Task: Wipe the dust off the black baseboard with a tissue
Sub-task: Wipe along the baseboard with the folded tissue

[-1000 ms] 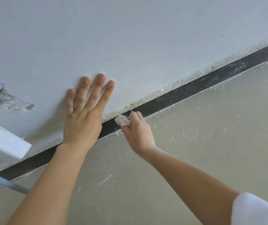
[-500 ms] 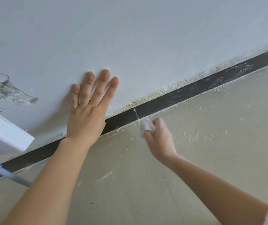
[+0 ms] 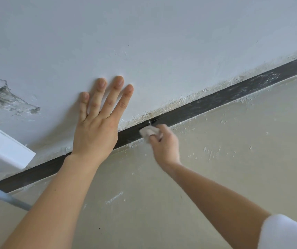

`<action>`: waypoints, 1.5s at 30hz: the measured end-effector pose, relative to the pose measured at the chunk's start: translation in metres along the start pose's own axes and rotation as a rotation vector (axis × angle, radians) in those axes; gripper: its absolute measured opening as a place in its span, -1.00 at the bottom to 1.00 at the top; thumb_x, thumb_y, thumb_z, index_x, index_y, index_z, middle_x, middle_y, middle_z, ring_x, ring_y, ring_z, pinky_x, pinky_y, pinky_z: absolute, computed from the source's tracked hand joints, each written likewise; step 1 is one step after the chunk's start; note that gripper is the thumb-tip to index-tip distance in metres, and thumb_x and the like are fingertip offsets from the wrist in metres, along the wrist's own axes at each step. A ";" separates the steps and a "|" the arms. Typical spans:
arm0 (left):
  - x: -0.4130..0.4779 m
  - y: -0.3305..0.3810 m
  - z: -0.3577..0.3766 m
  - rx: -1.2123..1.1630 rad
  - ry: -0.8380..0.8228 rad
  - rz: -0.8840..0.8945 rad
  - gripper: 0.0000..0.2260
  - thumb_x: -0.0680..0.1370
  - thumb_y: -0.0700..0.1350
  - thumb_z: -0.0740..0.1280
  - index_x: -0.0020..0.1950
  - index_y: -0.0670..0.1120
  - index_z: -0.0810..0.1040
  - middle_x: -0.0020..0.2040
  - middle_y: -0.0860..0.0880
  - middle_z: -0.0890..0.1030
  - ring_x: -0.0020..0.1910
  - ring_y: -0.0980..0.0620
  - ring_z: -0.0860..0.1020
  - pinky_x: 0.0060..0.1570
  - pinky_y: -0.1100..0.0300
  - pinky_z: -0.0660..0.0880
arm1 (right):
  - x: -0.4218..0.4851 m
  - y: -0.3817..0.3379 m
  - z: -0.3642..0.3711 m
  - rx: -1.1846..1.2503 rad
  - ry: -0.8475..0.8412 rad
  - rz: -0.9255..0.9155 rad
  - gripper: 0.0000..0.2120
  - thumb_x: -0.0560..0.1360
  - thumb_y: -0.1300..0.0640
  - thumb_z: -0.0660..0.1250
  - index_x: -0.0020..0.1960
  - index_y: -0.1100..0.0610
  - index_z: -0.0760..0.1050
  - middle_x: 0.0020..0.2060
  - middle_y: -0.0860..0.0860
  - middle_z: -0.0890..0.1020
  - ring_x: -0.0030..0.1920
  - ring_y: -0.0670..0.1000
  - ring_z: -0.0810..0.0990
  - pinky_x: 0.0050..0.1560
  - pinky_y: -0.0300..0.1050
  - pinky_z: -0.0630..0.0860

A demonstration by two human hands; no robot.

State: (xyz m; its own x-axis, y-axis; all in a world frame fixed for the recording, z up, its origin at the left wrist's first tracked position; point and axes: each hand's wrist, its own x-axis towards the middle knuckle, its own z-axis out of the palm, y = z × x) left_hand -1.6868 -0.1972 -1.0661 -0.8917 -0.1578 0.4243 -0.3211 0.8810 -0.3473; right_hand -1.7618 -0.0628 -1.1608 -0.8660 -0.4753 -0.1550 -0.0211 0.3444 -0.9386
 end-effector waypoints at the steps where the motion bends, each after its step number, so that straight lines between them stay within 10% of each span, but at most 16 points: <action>1: 0.000 -0.001 0.000 -0.012 0.002 -0.002 -0.11 0.38 -0.38 0.42 0.57 0.00 0.03 0.53 0.15 -0.32 0.50 0.04 -0.37 0.45 0.06 -0.41 | 0.008 0.005 -0.016 -0.005 0.072 0.028 -0.89 0.50 0.10 0.31 -0.17 0.10 0.43 -0.27 -0.07 0.57 -0.22 -0.04 0.52 -0.19 -0.15 0.44; 6: 0.002 0.005 0.002 -0.042 0.012 -0.017 -0.10 0.42 -0.12 0.48 0.58 0.03 -0.04 0.53 0.12 -0.32 0.50 0.01 -0.37 0.44 0.02 -0.42 | 0.034 0.027 -0.081 -0.061 0.295 0.154 -0.95 0.44 0.10 0.24 -0.16 0.06 0.40 -0.33 -0.06 0.57 -0.26 0.07 0.63 -0.19 0.11 0.62; 11: 0.011 0.023 0.005 -0.073 0.091 -0.058 -0.13 0.48 0.04 0.43 0.57 0.01 -0.11 0.54 0.02 -0.34 0.51 -0.06 -0.35 0.47 -0.04 -0.35 | 0.018 0.014 -0.095 -0.165 0.093 0.132 -0.92 0.51 0.07 0.22 -0.07 0.07 0.36 -0.30 0.00 0.61 -0.31 0.06 0.65 -0.27 0.17 0.60; 21: 0.027 0.031 0.021 0.051 0.183 -0.246 -0.10 0.48 0.01 0.43 0.57 0.06 -0.17 0.51 -0.03 -0.41 0.48 -0.08 -0.42 0.46 -0.04 -0.35 | 0.020 -0.013 -0.021 0.115 0.116 0.099 -0.85 0.51 0.16 0.33 -0.12 0.07 0.34 -0.06 0.06 0.53 -0.11 -0.10 0.52 -0.16 -0.27 0.41; 27: 0.029 0.065 0.020 0.026 0.155 -0.217 -0.08 0.47 -0.01 0.46 0.57 0.06 -0.16 0.51 -0.01 -0.42 0.47 -0.08 -0.43 0.46 -0.03 -0.37 | 0.049 0.005 -0.099 0.211 0.276 0.118 -0.84 0.45 0.40 0.34 -0.22 0.24 0.39 -0.41 -0.10 0.52 -0.45 -0.40 0.48 -0.40 -0.49 0.39; 34: 0.029 0.061 0.022 0.027 0.148 -0.239 -0.08 0.48 -0.04 0.45 0.56 0.03 -0.20 0.49 -0.03 -0.46 0.42 -0.27 -0.21 0.43 -0.05 -0.39 | 0.087 0.029 -0.159 0.056 0.569 0.251 -0.85 0.40 0.24 0.37 -0.27 0.11 0.41 -0.39 -0.02 0.50 -0.35 -0.02 0.47 -0.32 -0.14 0.41; 42: 0.031 0.067 0.021 -0.004 0.125 -0.277 -0.04 0.48 -0.07 0.45 0.54 0.05 -0.28 0.51 -0.13 -0.37 0.42 -0.32 -0.17 0.45 -0.13 -0.27 | 0.004 0.024 -0.062 0.180 0.107 0.234 -0.90 0.47 -0.03 0.36 -0.16 -0.03 0.53 -0.35 0.02 0.63 -0.37 0.07 0.64 -0.41 -0.09 0.55; 45: 0.030 0.068 0.020 0.025 0.111 -0.272 -0.03 0.47 -0.07 0.46 0.54 0.04 -0.27 0.48 -0.17 -0.21 0.41 -0.36 -0.08 0.45 -0.13 -0.26 | 0.000 0.013 -0.024 0.306 -0.071 0.421 -0.91 0.50 0.15 0.31 -0.18 0.04 0.49 -0.30 0.06 0.60 -0.35 0.14 0.66 -0.42 -0.13 0.59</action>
State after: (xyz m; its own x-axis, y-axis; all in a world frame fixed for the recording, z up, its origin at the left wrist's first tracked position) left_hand -1.7420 -0.1509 -1.0940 -0.7316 -0.3356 0.5934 -0.5528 0.8015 -0.2282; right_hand -1.7743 -0.0387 -1.1652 -0.7319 -0.4041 -0.5486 0.4775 0.2702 -0.8361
